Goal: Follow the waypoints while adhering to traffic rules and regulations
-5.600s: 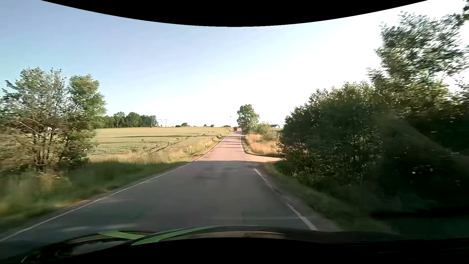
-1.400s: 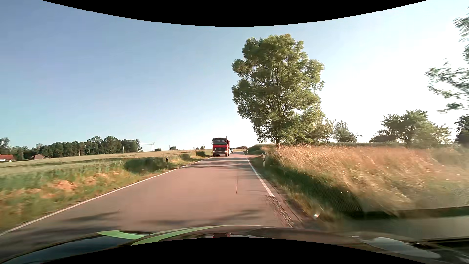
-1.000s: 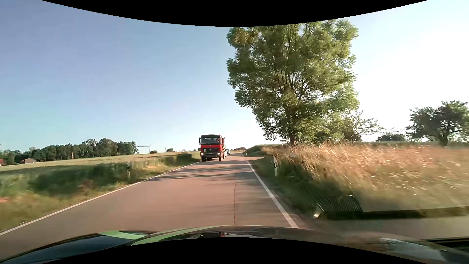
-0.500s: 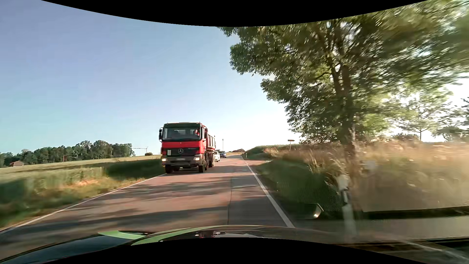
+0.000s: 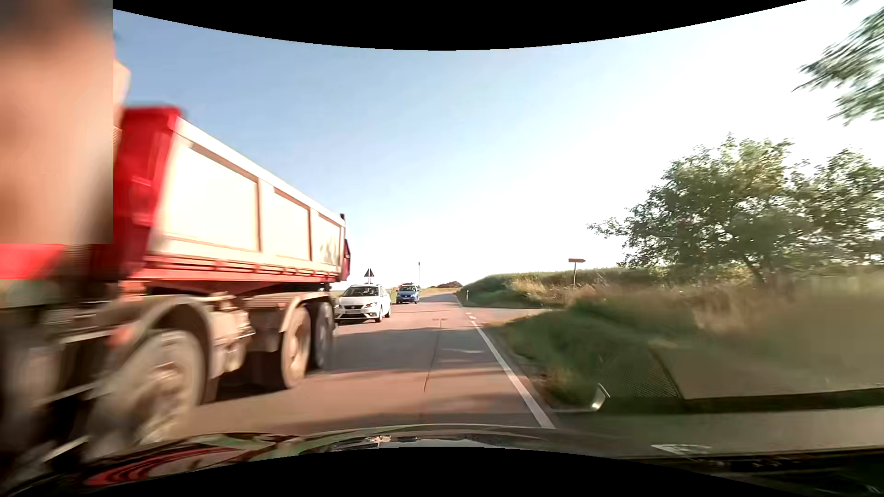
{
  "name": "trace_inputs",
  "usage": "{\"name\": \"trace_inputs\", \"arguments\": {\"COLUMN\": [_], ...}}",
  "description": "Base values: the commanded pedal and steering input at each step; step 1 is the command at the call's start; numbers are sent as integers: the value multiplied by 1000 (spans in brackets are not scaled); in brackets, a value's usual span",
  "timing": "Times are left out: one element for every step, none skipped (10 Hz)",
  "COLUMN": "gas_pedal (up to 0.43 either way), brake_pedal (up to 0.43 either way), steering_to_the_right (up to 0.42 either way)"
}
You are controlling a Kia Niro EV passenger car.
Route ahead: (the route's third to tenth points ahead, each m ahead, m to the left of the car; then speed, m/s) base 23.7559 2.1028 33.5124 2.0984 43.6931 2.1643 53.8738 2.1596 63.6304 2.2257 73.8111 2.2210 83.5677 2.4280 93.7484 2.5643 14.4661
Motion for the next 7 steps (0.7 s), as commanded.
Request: {"name": "trace_inputs", "arguments": {"gas_pedal": [339,339,339,339,339,339,339], "brake_pedal": [0,0,0,0,0,0,0], "steering_to_the_right": [-6,-6,-6,-6,-7,-6,-5]}}
